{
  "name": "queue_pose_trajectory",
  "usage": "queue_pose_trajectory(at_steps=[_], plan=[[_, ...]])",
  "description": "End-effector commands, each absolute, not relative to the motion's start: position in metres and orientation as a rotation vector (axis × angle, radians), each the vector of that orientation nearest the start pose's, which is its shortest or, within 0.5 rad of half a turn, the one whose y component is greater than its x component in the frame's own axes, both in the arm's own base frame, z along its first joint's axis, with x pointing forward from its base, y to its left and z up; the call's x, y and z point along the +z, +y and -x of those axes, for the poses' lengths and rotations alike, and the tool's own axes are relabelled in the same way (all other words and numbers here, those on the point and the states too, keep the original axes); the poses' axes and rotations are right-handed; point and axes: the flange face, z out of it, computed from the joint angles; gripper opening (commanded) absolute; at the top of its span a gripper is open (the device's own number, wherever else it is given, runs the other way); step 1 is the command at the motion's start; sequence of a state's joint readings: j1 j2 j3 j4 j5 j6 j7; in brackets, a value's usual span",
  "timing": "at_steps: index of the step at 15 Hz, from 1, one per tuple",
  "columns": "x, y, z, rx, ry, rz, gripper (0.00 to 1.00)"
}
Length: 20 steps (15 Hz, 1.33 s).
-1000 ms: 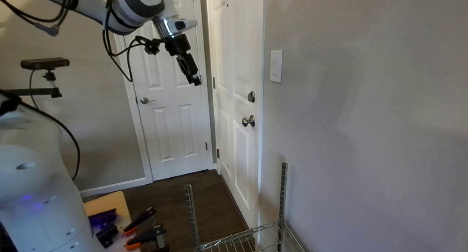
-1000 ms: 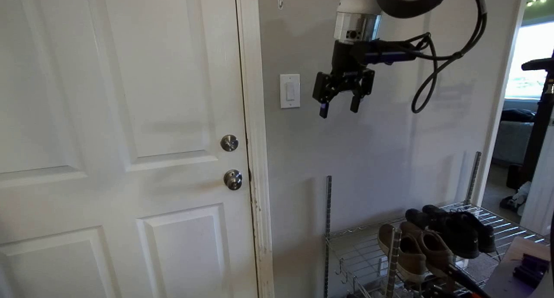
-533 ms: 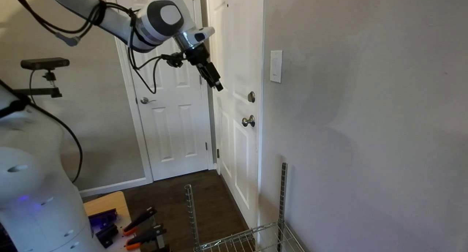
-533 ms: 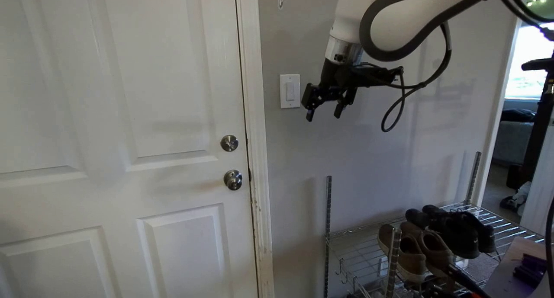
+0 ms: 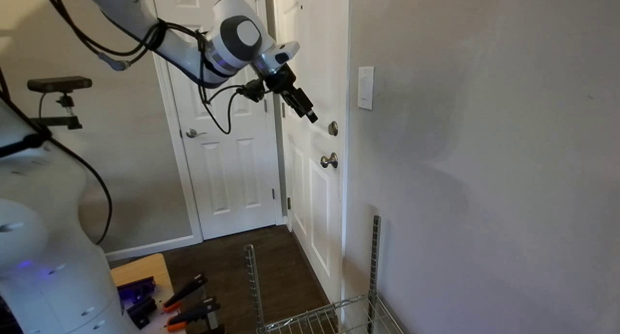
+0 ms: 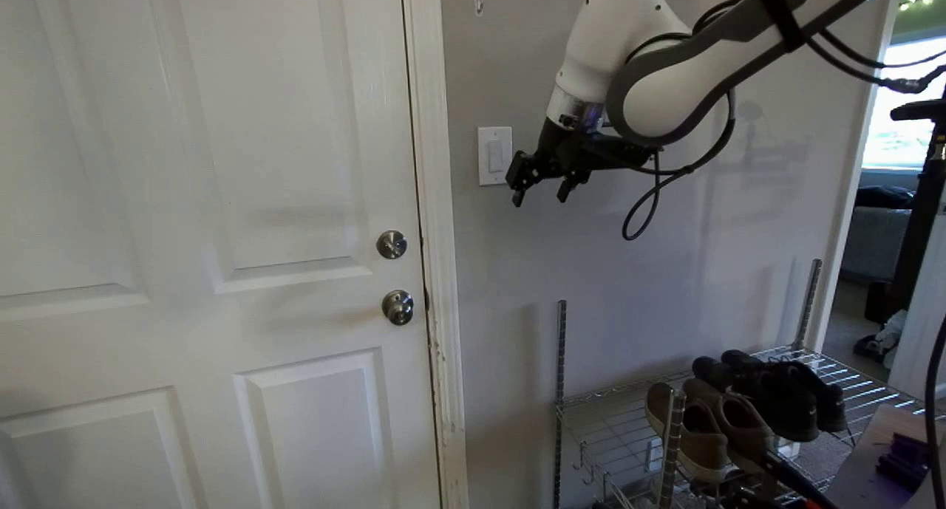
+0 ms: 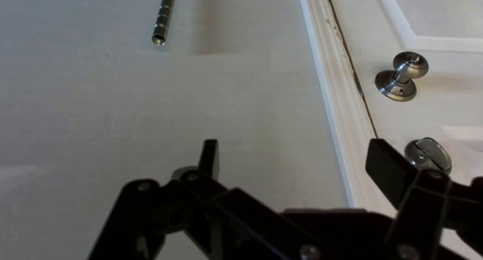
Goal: Turn on the light switch
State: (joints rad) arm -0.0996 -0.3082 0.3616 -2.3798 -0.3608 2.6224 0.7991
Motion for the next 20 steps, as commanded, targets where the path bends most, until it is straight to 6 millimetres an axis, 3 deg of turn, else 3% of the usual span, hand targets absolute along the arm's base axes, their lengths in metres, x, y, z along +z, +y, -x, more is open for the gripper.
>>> queue_pose_trajectory(at_steps=[1, 11, 20], plan=[[0.487, 0.143, -0.486, -1.093, 0.412, 2.974, 1.0], [0.488, 0.138, -0.509, -1.318, 0.449, 2.904, 1.0], [0.495, 0.123, -0.539, -1.379, 0.499, 2.865, 1.0]])
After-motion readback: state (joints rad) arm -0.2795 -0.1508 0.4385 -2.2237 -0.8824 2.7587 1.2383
